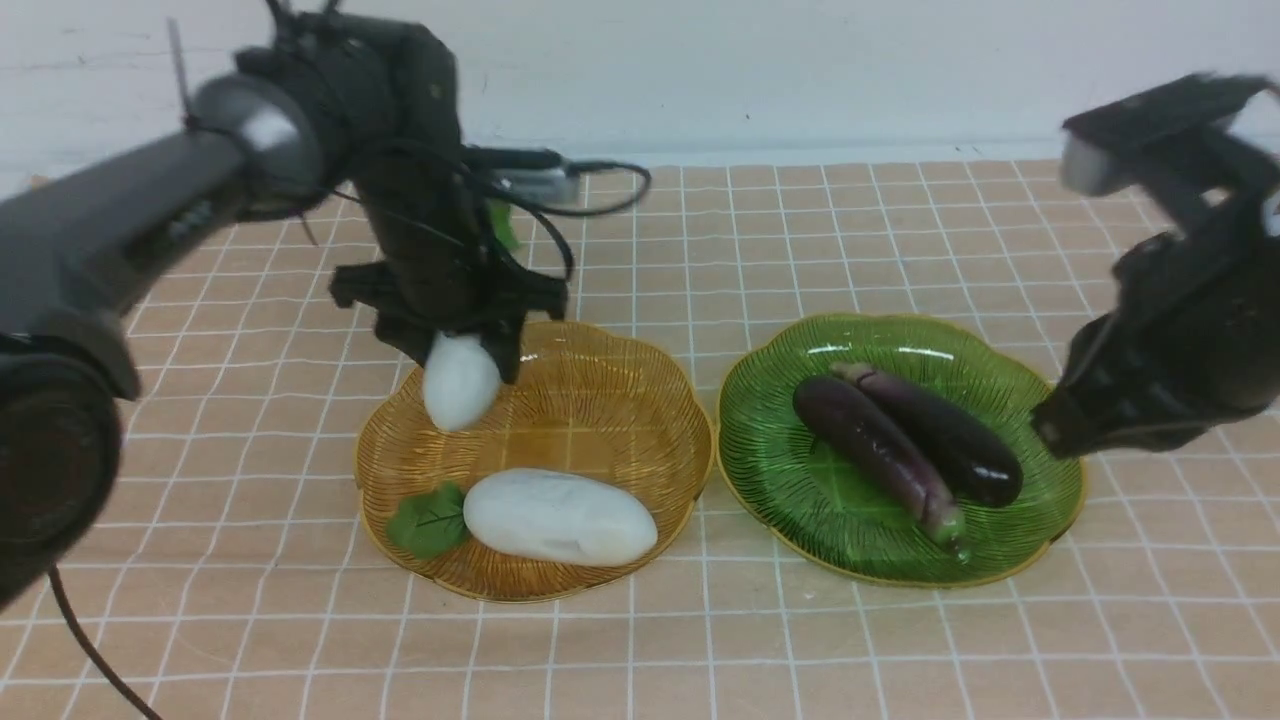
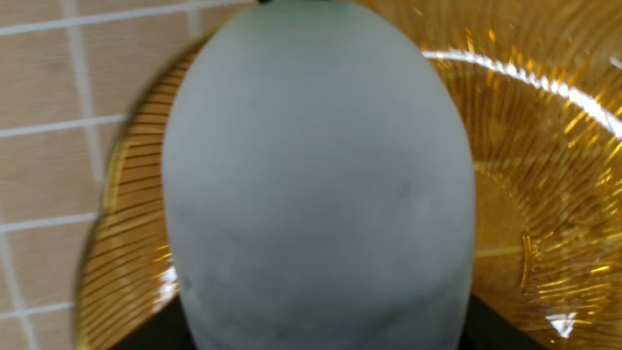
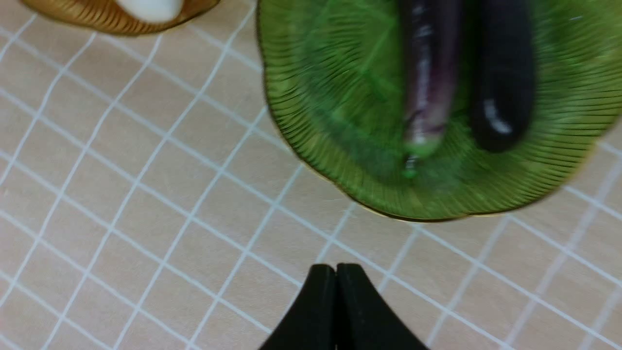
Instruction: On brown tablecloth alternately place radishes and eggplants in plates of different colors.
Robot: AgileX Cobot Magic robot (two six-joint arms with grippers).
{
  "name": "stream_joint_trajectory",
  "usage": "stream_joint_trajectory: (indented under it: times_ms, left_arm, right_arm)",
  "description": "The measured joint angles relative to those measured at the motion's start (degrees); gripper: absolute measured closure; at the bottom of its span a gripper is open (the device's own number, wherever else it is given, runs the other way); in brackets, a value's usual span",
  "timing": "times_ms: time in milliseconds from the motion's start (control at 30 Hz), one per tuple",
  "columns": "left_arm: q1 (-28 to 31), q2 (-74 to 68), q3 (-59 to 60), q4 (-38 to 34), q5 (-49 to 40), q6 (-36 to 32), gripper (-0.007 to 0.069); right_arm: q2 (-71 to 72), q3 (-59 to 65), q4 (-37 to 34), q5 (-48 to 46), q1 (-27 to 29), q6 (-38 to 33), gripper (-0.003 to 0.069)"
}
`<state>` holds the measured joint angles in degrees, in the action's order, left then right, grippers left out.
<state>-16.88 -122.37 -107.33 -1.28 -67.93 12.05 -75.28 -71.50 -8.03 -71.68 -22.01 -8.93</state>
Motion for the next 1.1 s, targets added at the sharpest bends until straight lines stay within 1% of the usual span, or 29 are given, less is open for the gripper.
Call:
stream_joint_trajectory:
  times_ms: [33,200,267,367,433,467,500,533,567,667,700,733,767,800,833,867,900,933,967,1033,1100]
  left_arm:
    - [-0.3,-0.2,0.0,0.0,0.0,-0.2,0.0245]
    - [-3.2,-3.2,-0.4,0.5,0.1,-5.7,0.0187]
    - [-3.4,-3.3,-2.1,0.8,-0.6,-7.0,0.0129]
    - [-3.4,-3.3,-5.9,1.6,-2.0,-7.3,0.0073]
    - [-3.4,-3.3,-8.9,2.6,-2.2,-7.2,0.0065]
    - [-3.4,-3.3,-9.7,2.7,-2.2,-7.2,0.0075]
    - [-3.4,-3.3,-10.5,2.8,-2.2,-7.1,0.009]
    - [-3.4,-3.3,-11.2,2.9,-2.3,-7.1,0.0122]
    - [-3.4,-3.2,-11.9,3.0,-2.4,-7.1,0.0165]
    - [-3.4,-3.0,-13.5,3.1,-2.5,-7.1,0.0285]
    - [-3.4,-3.0,-14.0,3.1,-2.6,-7.1,0.0355]
    - [-3.4,-2.9,-14.5,3.1,-2.5,-7.1,0.0399]
    - [-3.4,-2.9,-14.9,3.0,-2.5,-7.1,0.0472]
    - [-3.4,-2.9,-15.2,3.0,-2.5,-7.1,0.0499]
    - [-3.4,-2.9,-15.4,3.0,-2.5,-7.2,0.0543]
    - [-3.4,-2.9,-15.5,3.0,-2.6,-7.2,0.0592]
    - [-3.4,-2.9,-15.5,3.0,-2.6,-7.2,0.0596]
    - [-3.4,-2.9,-15.5,3.0,-2.6,-7.3,0.0616]
    - [-3.4,-2.9,-15.5,3.0,-2.6,-7.3,0.0621]
    - [-3.4,-2.9,-15.5,3.0,-2.8,-7.5,0.0628]
    - [-3.4,-2.9,-15.5,3.0,-2.8,-7.6,0.0628]
  right_arm:
    - [0.4,0.1,0.5,0.0,0.0,0.5,0.0674]
    - [11.5,2.1,4.2,-0.1,0.0,5.8,0.0674]
    - [17.8,3.7,4.5,-0.2,0.0,7.4,0.0674]
    - [28.6,8.4,4.9,-0.3,0.0,11.3,0.0674]
    - [34.9,12.4,5.2,-0.4,0.0,12.3,0.0674]
    - [38.4,14.2,5.3,-0.1,0.0,12.5,0.0674]
    - [41.8,17.3,5.6,1.2,0.0,12.7,0.0674]
    - [44.6,19.6,6.0,2.8,0.0,12.7,0.0674]
    - [46.7,21.4,6.3,4.3,0.0,12.7,0.0674]
    - [54.7,29.0,8.0,13.7,0.0,12.7,0.0674]
    - [56.4,31.1,8.4,16.6,0.0,12.7,0.0674]
    - [58.6,33.7,9.1,21.0,0.0,12.7,0.0674]
    - [60.0,35.7,9.6,24.4,0.0,12.7,0.0674]
    - [61.6,38.3,10.1,29.1,0.0,12.7,0.0674]
    - [62.8,40.7,10.7,33.7,0.0,12.7,0.0674]
    - [64.4,44.5,11.1,42.4,0.0,12.7,0.0674]
    - [64.4,44.9,11.1,42.4,0.0,12.7,0.0674]
    - [64.9,48.1,11.2,49.7,0.0,12.7,0.0674]
    - [64.9,49.4,11.3,52.7,0.0,12.7,0.0674]
    - [64.9,51.0,11.4,57.0,0.0,12.7,0.0674]
    - [64.9,51.8,11.5,58.8,0.0,12.7,0.0674]
